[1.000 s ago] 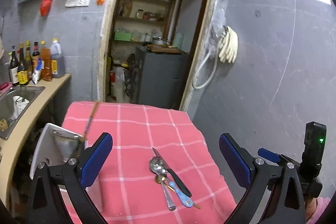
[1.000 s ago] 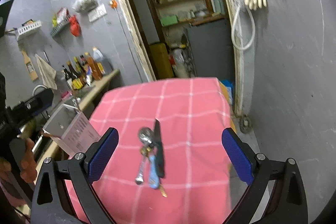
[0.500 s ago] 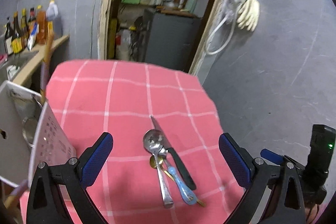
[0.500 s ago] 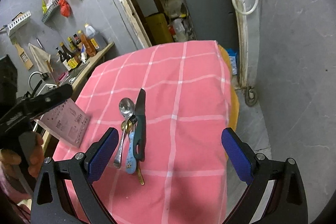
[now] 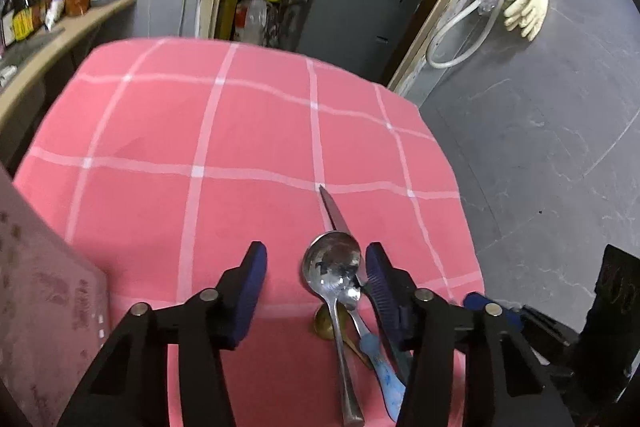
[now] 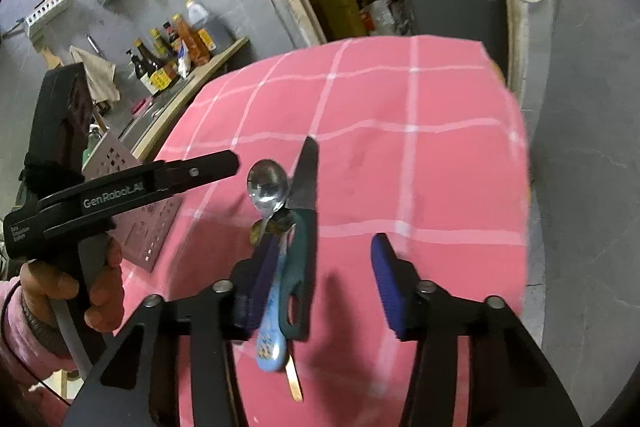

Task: Organize utensils
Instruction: 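Grasp the silver spoon with the left gripper while the right gripper grasps the green-handled knife, then lift the spoon and knife and carry them over the white caddy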

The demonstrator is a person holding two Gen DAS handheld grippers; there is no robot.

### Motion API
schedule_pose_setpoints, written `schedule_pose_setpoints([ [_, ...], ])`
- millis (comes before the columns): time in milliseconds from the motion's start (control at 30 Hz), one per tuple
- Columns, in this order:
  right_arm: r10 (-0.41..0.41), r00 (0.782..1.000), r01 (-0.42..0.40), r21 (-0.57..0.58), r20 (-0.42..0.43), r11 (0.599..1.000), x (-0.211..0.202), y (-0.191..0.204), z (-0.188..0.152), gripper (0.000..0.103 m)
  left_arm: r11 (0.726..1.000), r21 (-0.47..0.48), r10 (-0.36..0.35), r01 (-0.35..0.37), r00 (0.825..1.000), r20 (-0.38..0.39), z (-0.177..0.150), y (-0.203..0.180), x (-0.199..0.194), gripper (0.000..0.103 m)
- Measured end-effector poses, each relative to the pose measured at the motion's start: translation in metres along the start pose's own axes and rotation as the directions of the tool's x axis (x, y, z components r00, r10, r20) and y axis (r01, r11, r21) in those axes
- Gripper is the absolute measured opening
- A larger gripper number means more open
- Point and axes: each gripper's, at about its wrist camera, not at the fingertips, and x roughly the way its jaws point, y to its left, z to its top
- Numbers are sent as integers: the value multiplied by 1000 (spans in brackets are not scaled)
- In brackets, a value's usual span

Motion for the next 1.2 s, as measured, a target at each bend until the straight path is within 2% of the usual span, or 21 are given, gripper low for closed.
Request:
schedule_pose_setpoints([
  [167,16,999,-16,-11,-42,1000,23,11,0,35,999,-23,-35,34,999,-37,2,8,17,43],
  [267,12,998,-13,-22,-69,1000,35,16,0,30,998,-35,-53,51,997,-54,2,10,25,37],
  [533,-17,995,15,-24,-98,1000,47,19,3,30,995,-57,-84,79,992,-92,5,15,38,30],
  [667,-57,991,50,-56,-118,997,51,22,6,25,995,-52,-96,91,989,-114,5,13,44,22],
  [767,-63,991,56,-61,-122,997,50,22,7,20,993,-59,-113,106,986,-125,5,13,47,12],
  [833,-62,990,55,-57,-125,997,49,21,7,15,993,-50,-111,106,986,-124,5,12,47,9],
  [1200,-32,992,34,13,-125,999,44,2,8,15,997,-35,-78,74,989,-128,4,10,38,5],
])
